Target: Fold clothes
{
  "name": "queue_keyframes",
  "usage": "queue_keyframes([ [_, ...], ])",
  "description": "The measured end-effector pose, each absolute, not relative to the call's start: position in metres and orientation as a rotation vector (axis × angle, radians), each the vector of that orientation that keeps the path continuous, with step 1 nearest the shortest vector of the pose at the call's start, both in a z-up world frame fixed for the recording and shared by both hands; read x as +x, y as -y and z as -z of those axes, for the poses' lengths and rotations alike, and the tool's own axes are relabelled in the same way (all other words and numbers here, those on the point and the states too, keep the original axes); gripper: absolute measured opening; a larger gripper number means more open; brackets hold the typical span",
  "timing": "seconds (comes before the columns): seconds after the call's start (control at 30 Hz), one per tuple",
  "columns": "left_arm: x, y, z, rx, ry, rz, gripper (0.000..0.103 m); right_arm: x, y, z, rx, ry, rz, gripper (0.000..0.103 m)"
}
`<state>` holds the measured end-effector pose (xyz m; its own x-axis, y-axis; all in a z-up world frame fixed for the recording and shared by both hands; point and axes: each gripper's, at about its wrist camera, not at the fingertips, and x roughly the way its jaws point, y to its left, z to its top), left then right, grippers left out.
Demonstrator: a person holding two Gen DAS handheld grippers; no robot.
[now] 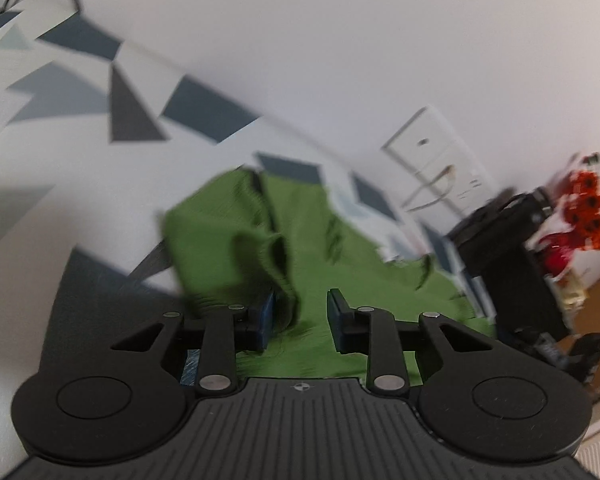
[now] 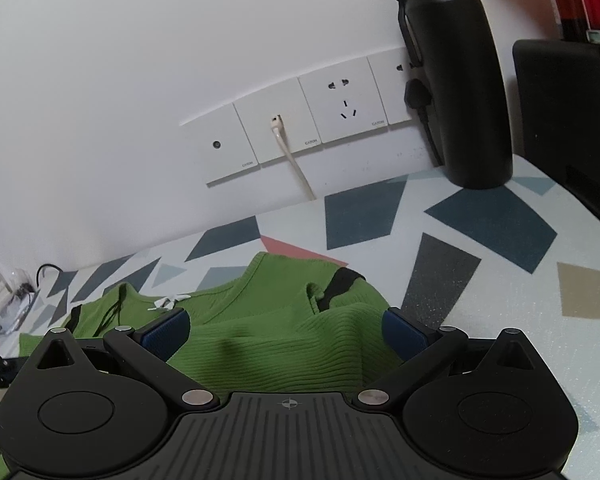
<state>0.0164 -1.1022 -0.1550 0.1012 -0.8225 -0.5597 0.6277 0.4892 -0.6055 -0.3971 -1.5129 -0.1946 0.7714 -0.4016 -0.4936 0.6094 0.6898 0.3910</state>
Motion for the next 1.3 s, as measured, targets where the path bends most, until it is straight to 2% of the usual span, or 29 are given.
queue_keyframes([
  [0.17, 0.019, 1.103, 0.158, -0.221, -1.021, 1.055, 0.028, -0.394, 1.509, 0.194, 0.55, -0.395, 0.572, 0.102],
  [0.2, 0.017, 1.106, 0.155, -0.19, -1.013, 1.048, 0.023, -0.393, 1.508, 0.194, 0.545, -0.396, 0.568, 0.102],
  [0.23, 0.015, 1.108, 0.151, -0.16, -1.0, 1.043, 0.009, -0.393, 1.508, 0.194, 0.543, -0.397, 0.565, 0.102],
  [0.27, 0.011, 1.108, 0.145, -0.147, -0.985, 1.046, 0.007, -0.392, 1.507, 0.194, 0.541, -0.398, 0.563, 0.102],
  [0.43, -0.012, 1.105, 0.105, -0.11, -0.908, 1.104, 0.006, -0.394, 1.51, 0.194, 0.56, -0.389, 0.57, 0.102],
  [0.6, -0.028, 1.096, 0.085, -0.132, -0.915, 1.145, 0.005, -0.393, 1.508, 0.195, 0.555, -0.396, 0.565, 0.102],
  [0.83, 0.006, 1.101, 0.138, -0.14, -1.011, 0.995, 0.005, -0.388, 1.505, 0.197, 0.527, -0.431, 0.548, 0.102],
  [0.9, 0.015, 1.1, 0.151, -0.177, -1.032, 0.985, 0.01, -0.388, 1.502, 0.194, 0.503, -0.434, 0.534, 0.102],
  [1.07, 0.01, 1.089, 0.152, -0.217, -1.062, 1.024, 0.04, -0.385, 1.481, 0.177, 0.349, -0.456, 0.452, 0.1],
  [1.13, 0.005, 1.085, 0.147, -0.208, -1.054, 1.035, 0.047, -0.385, 1.469, 0.172, 0.263, -0.469, 0.396, 0.097],
  [1.23, 0.002, 1.082, 0.142, -0.198, -1.044, 1.055, 0.048, -0.383, 1.449, 0.166, 0.141, -0.495, 0.3, 0.088],
  [1.3, 0.0, 1.084, 0.142, -0.172, -1.036, 1.049, 0.032, -0.378, 1.438, 0.169, 0.08, -0.53, 0.244, 0.081],
])
